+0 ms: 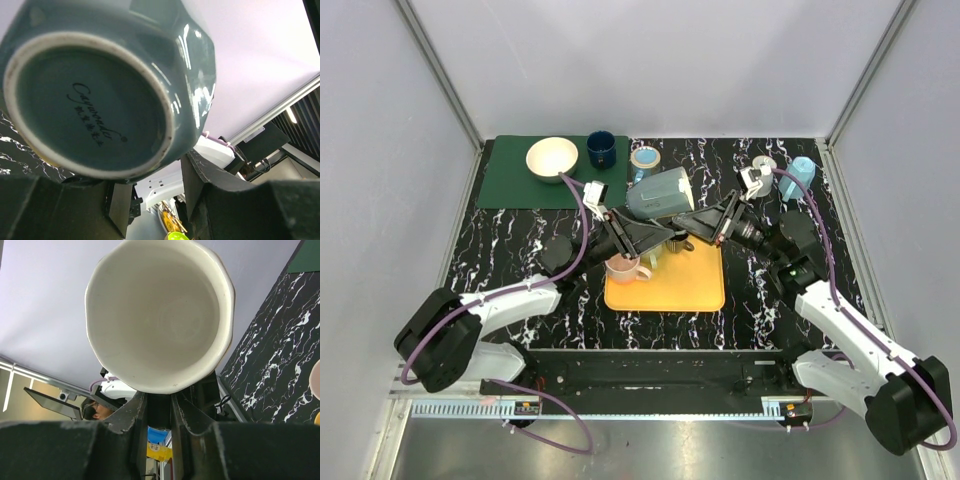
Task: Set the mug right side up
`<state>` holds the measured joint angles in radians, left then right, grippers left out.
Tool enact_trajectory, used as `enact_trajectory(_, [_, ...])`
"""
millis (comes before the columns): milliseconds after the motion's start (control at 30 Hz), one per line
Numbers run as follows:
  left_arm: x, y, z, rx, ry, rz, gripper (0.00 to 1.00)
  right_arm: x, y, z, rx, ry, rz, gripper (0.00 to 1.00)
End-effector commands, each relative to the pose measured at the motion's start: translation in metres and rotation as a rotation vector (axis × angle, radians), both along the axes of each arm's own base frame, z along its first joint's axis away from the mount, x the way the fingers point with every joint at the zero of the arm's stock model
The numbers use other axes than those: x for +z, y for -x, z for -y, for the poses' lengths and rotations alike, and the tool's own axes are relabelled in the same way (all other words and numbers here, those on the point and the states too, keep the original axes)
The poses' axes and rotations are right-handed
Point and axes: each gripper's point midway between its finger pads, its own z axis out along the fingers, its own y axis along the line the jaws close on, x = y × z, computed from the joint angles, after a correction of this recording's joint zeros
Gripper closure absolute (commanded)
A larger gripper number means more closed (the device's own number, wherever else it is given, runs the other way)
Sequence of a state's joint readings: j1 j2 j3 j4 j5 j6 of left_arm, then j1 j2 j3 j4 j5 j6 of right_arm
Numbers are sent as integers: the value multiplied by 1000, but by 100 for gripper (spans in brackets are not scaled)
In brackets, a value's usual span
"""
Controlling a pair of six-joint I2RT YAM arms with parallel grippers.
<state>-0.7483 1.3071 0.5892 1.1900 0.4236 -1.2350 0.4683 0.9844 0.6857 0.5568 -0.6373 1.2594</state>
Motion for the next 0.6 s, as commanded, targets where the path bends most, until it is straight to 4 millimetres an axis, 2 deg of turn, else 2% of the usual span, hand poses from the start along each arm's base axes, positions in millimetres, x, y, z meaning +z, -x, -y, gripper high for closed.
enact_trajectory(0, [60, -2, -15, 76, 175, 124, 57, 26, 21, 5, 38, -48, 124, 100])
enact_trajectory(200, [70, -7, -20, 97, 223, 98, 58, 17, 25, 5, 38, -26, 123, 100])
enact_trajectory(367, [73, -10, -15, 90, 211, 99, 59, 8, 27, 5, 37, 9, 120, 100])
enact_trajectory(567, [69, -10, -7, 62, 194, 92, 76, 4, 29, 4, 44, 30, 116, 100])
